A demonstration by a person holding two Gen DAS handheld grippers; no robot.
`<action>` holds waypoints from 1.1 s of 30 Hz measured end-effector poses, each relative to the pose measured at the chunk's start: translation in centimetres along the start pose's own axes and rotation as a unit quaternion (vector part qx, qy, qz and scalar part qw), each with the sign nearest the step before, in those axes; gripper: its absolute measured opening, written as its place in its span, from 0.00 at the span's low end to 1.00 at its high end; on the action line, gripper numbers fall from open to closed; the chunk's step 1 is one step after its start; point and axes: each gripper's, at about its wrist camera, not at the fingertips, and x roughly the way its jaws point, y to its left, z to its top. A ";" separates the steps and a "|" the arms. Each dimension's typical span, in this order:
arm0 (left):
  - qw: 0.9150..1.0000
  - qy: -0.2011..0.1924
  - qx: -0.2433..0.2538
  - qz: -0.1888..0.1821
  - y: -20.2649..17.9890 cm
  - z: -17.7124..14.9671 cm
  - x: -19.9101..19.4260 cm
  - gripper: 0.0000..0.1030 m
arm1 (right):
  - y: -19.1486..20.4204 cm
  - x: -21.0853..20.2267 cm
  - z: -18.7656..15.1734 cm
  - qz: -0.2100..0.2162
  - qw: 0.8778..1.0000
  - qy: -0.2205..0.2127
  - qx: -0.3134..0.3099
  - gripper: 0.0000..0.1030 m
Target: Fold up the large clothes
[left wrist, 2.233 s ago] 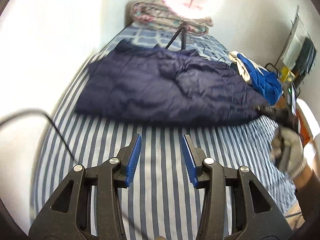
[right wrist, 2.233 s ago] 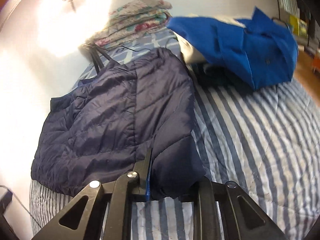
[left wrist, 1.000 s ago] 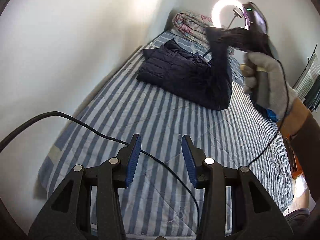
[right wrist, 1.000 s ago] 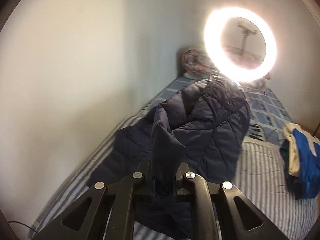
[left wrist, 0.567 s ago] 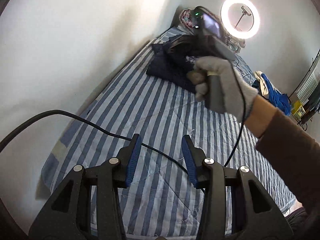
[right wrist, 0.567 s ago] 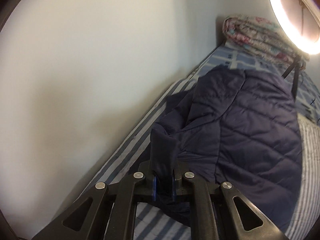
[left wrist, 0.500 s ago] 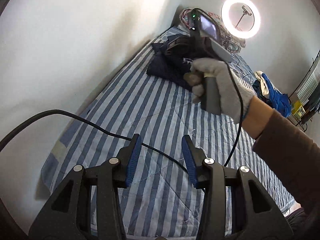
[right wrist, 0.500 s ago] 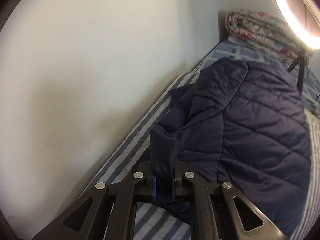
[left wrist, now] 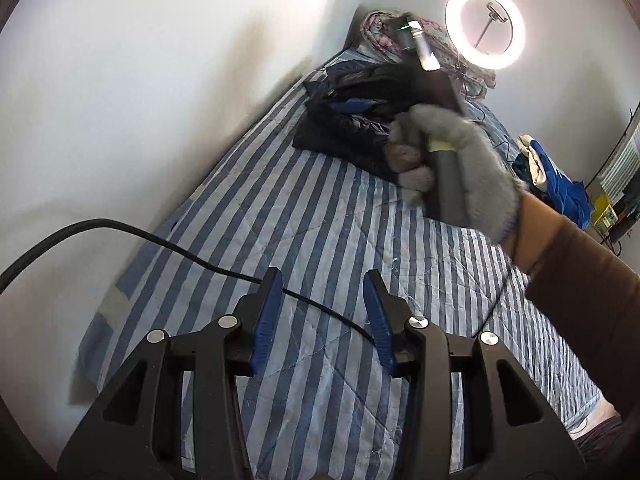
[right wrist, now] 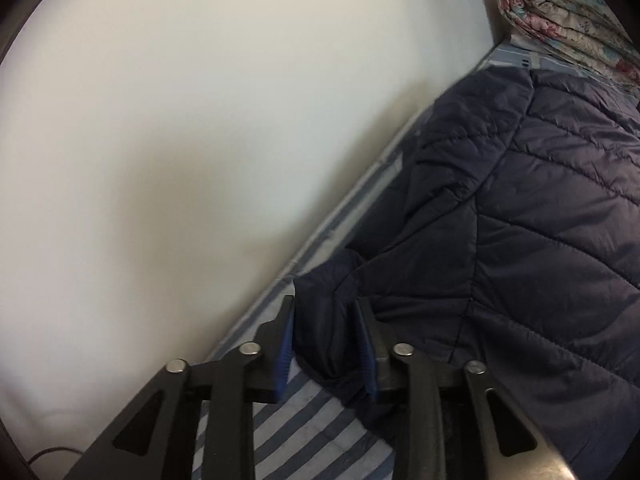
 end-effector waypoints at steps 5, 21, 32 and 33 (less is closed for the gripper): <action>0.999 -0.022 0.025 -0.007 -1.6 2.2 0.1 0.42 | -1.8 -8.4 -1.4 0.060 0.996 -0.053 0.027 0.38; 0.995 -0.081 0.064 0.008 -4.1 20.0 11.9 0.42 | -17.0 -17.1 1.0 -0.140 0.979 -0.130 0.067 0.36; 0.993 0.009 0.090 0.073 0.4 18.0 23.4 0.42 | -17.5 -5.7 0.5 -0.168 0.985 -0.033 -0.008 0.35; 0.993 0.008 0.092 0.070 0.6 17.7 23.7 0.42 | -17.4 -5.5 0.3 -0.167 0.986 -0.026 -0.014 0.35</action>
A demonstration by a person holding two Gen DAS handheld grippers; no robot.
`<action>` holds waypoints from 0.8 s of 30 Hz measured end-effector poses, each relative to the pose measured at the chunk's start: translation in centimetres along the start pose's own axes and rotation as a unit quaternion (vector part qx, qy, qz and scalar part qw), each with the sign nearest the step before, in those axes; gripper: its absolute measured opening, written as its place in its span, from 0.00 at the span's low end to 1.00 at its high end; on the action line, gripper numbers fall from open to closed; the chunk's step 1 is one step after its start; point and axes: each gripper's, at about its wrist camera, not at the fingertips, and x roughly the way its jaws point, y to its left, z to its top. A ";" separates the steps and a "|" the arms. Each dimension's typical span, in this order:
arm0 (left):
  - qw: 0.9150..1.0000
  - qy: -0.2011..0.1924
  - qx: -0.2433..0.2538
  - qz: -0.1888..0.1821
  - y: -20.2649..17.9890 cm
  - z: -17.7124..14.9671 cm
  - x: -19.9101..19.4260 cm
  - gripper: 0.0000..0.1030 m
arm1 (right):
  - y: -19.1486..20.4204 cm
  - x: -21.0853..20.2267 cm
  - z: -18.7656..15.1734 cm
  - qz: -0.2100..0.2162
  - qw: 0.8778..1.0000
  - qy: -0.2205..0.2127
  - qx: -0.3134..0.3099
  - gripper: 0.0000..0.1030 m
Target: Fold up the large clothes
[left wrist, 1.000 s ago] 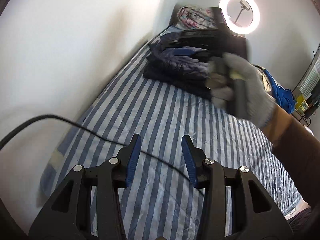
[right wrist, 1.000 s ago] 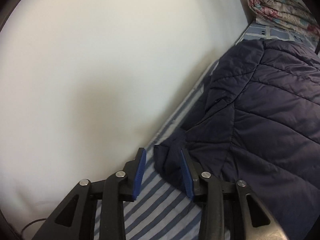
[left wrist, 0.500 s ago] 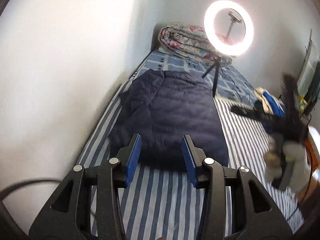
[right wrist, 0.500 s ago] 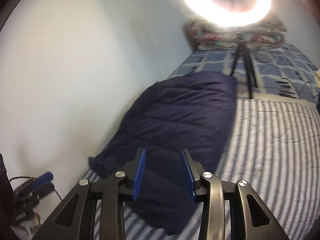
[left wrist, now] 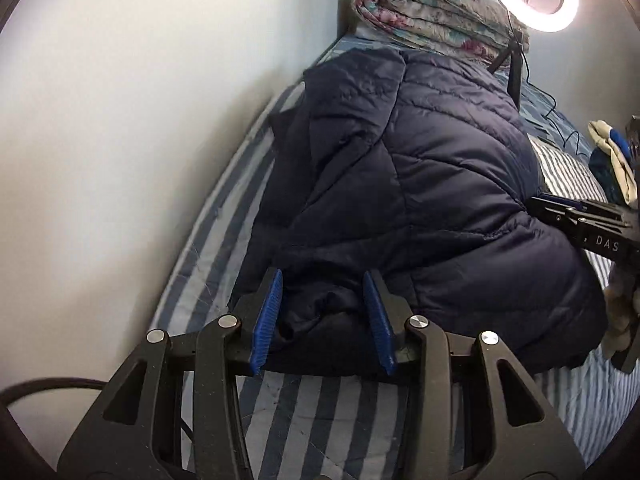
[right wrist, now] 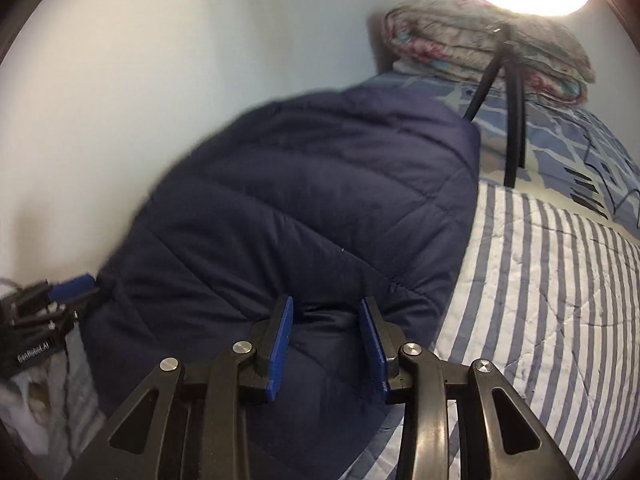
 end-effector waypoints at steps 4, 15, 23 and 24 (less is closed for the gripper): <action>1.000 -0.001 0.002 -0.015 0.4 -0.1 0.0 0.42 | -0.9 -1.4 1.8 0.035 0.999 0.001 -0.006 0.34; 0.999 -0.019 -0.011 -0.030 0.8 -0.6 -1.5 0.42 | -7.6 0.3 10.4 -0.039 0.985 -0.126 0.107 0.35; 0.999 -0.029 0.005 -0.027 0.5 -0.9 -1.9 0.42 | -8.4 6.7 12.3 -0.076 0.988 -0.054 0.124 0.35; 0.999 -0.031 0.009 -0.025 0.5 -1.0 -1.9 0.42 | -8.1 7.1 12.4 -0.083 0.988 -0.046 0.118 0.35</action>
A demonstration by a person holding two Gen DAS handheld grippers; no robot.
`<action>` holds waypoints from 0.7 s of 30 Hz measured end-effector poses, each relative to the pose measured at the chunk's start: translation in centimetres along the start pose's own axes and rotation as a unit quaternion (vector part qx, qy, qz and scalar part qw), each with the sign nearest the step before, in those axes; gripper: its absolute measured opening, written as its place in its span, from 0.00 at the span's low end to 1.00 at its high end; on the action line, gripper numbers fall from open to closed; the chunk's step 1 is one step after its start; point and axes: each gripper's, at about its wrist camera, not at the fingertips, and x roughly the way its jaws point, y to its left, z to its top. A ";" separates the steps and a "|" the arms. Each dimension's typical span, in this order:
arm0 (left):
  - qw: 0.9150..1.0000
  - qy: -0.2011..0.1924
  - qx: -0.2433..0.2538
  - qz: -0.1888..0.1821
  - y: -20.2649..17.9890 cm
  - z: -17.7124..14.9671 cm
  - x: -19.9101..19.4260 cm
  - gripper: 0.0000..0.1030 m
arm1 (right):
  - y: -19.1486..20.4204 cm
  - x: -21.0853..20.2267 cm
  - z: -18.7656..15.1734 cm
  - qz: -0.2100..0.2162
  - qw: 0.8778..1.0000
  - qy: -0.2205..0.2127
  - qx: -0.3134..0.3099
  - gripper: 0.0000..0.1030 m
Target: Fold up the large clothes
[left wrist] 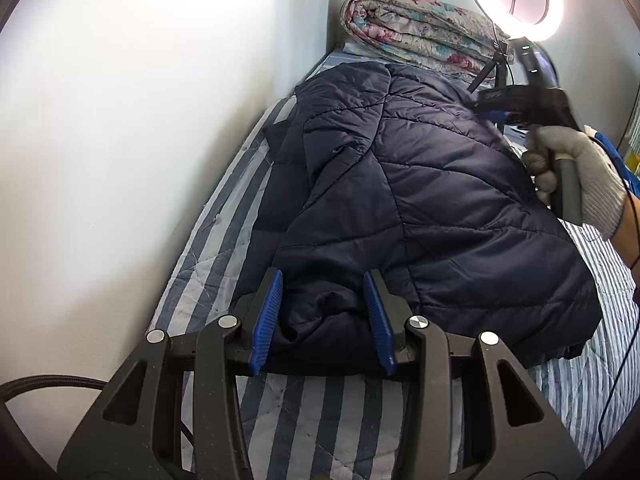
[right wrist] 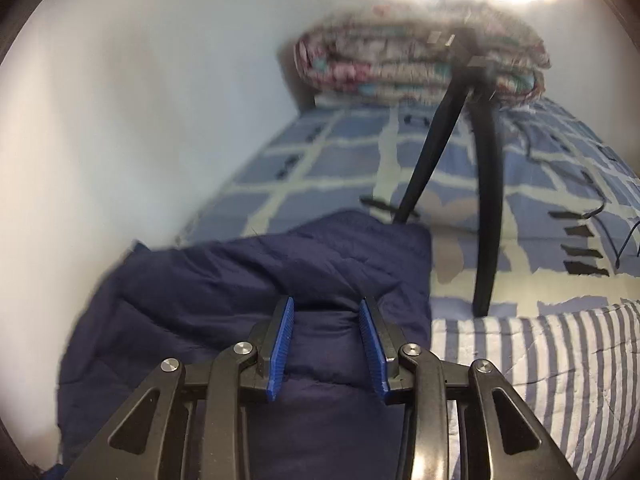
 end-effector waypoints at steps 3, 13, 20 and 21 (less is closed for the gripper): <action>1.000 -0.005 0.010 0.003 -0.2 -0.2 -0.3 0.42 | 0.5 -0.2 0.4 -0.018 1.000 0.005 -0.019 0.39; 0.999 -0.037 -0.012 -0.026 0.3 1.8 -4.2 0.42 | -4.9 -11.2 -7.5 0.138 0.988 0.031 0.063 0.75; 0.999 -0.020 -0.010 -0.025 0.4 3.3 -3.0 0.42 | -5.3 -14.3 -17.3 0.220 0.964 0.110 0.103 0.79; 0.999 -0.013 -0.017 -0.027 0.6 3.3 -2.6 0.42 | -5.0 -14.1 -17.7 0.226 0.961 0.114 0.108 0.79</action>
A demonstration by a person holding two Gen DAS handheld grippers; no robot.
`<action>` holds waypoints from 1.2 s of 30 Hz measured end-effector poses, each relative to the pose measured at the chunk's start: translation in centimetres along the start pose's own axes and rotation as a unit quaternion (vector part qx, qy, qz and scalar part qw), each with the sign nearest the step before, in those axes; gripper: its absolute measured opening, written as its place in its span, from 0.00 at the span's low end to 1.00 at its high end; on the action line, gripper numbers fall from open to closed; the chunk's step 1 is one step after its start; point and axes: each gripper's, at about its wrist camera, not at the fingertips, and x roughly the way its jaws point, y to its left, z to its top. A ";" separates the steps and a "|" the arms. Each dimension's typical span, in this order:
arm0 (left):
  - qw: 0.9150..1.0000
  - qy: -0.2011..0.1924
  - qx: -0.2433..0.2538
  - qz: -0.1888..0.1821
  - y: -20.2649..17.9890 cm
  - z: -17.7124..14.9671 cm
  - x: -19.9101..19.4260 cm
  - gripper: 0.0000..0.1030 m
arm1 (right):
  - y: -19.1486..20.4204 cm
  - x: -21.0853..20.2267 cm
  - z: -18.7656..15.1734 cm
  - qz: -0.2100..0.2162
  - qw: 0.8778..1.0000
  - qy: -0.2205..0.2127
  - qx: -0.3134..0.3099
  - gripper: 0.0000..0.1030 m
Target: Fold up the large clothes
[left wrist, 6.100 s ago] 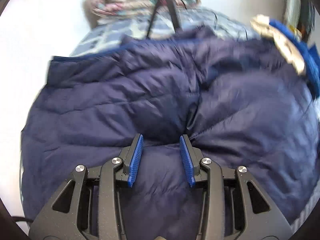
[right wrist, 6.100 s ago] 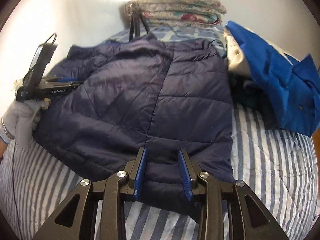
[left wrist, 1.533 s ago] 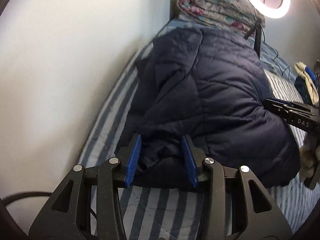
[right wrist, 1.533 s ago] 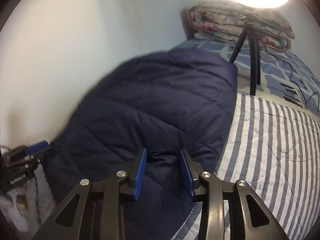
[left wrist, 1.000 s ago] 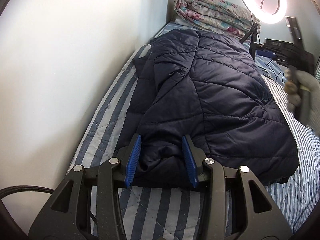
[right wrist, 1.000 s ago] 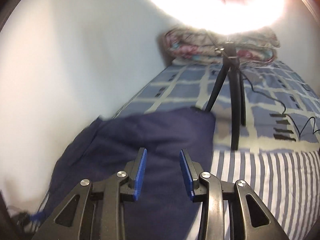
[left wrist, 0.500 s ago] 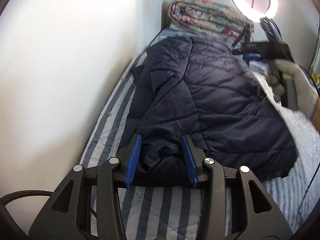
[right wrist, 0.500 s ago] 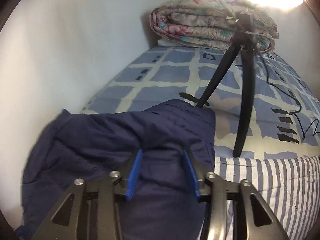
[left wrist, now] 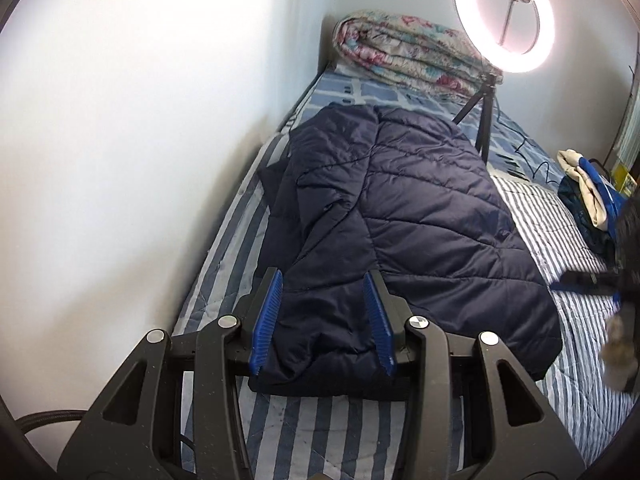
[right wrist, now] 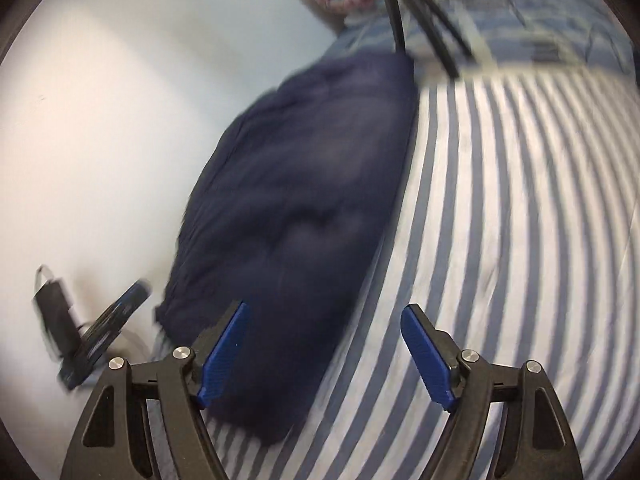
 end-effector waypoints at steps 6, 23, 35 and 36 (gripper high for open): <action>0.999 0.029 -0.015 0.006 0.9 -1.0 2.0 0.42 | 0.2 2.2 -3.4 0.038 0.999 0.031 0.020 0.80; 0.995 0.083 -0.046 0.005 0.4 -2.5 1.6 0.42 | 4.8 1.5 -4.5 0.011 0.998 0.054 -0.032 0.32; 0.987 0.130 -0.050 -0.077 -6.8 -9.9 -4.9 0.42 | 4.3 -9.1 -12.4 -0.089 0.992 0.061 -0.065 0.30; 0.986 0.134 -0.050 -0.084 -7.5 -10.7 -5.5 0.42 | 4.1 -10.1 -13.5 -0.095 0.992 0.063 -0.063 0.30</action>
